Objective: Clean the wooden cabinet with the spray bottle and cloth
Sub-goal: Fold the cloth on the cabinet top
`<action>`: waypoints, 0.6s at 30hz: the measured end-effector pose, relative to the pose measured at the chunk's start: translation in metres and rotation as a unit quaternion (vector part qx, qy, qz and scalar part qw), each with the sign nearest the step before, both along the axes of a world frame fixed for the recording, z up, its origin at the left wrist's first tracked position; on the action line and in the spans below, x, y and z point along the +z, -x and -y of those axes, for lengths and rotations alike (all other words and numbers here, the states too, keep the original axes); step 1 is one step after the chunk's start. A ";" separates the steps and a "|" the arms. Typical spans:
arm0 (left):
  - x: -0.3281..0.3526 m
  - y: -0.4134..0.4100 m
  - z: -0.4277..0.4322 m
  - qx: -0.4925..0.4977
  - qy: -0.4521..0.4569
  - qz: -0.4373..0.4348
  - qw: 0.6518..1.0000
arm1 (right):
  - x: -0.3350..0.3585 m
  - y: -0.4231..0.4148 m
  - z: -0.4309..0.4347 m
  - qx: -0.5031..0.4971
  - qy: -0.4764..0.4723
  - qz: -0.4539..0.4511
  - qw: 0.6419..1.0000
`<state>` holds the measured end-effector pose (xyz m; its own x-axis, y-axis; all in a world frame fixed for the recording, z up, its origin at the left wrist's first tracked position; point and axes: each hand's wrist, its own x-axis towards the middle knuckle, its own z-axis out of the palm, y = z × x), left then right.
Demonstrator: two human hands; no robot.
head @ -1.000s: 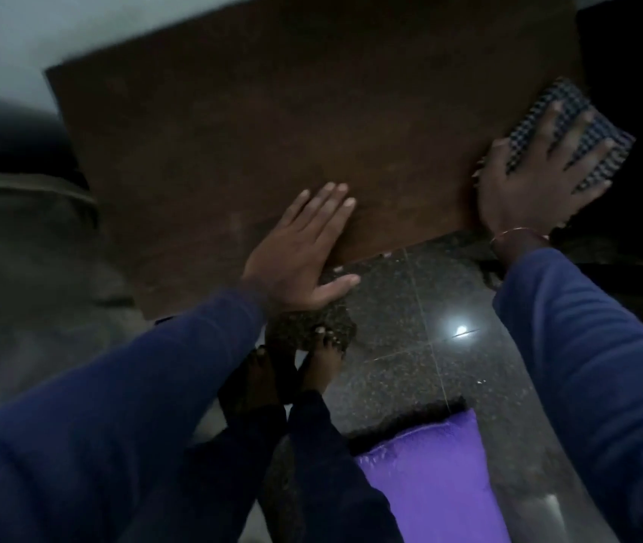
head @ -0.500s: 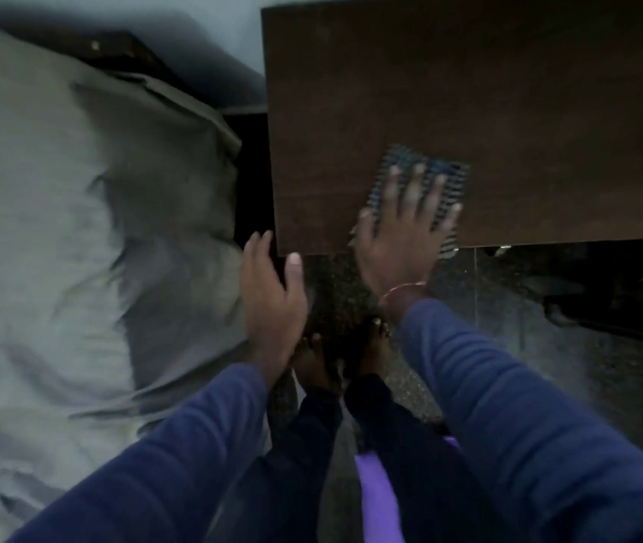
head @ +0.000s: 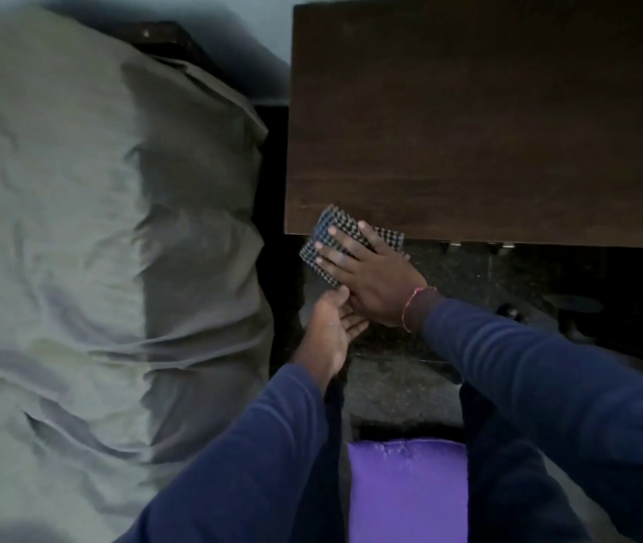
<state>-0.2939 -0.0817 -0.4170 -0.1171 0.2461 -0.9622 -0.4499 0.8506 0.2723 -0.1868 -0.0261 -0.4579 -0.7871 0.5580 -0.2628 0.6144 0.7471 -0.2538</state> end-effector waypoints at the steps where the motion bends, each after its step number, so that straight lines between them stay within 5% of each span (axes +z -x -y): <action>1: 0.003 -0.020 0.008 0.002 0.014 0.026 1.000 | 0.003 -0.022 0.011 -0.018 0.039 0.009 0.999; 4: 0.011 -0.068 0.022 -0.037 0.038 0.035 0.998 | 0.020 -0.078 0.043 -0.167 0.215 -0.017 0.962; 6: 0.022 -0.099 0.020 -0.076 0.023 0.012 0.997 | 0.037 -0.110 0.062 -0.326 0.340 -0.099 0.877; 10: 0.056 -0.153 0.009 -0.218 -0.079 -0.024 0.973 | 0.078 -0.153 0.075 -0.583 0.492 -0.323 0.560; 13: 0.096 -0.185 0.007 -0.432 -0.230 -0.051 0.871 | 0.111 -0.189 0.064 -0.664 0.520 -0.438 0.311; 14: 0.108 -0.194 0.006 -0.489 -0.266 -0.047 0.829 | 0.120 -0.204 0.060 -0.667 0.520 -0.460 0.270; 16: 0.125 -0.204 0.003 -0.525 -0.326 -0.050 0.785 | 0.136 -0.227 0.054 -0.669 0.510 -0.476 0.255; 18: 0.133 -0.209 -0.006 -0.470 -0.358 -0.115 0.798 | 0.151 -0.242 0.049 -0.668 0.502 -0.492 0.244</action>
<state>-0.0845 -0.0757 -0.2840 0.2903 0.8069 -0.5144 0.4285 0.3710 0.8238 0.0555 -0.0748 -0.3066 -0.0372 0.5317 -0.8461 -0.5876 -0.6965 -0.4118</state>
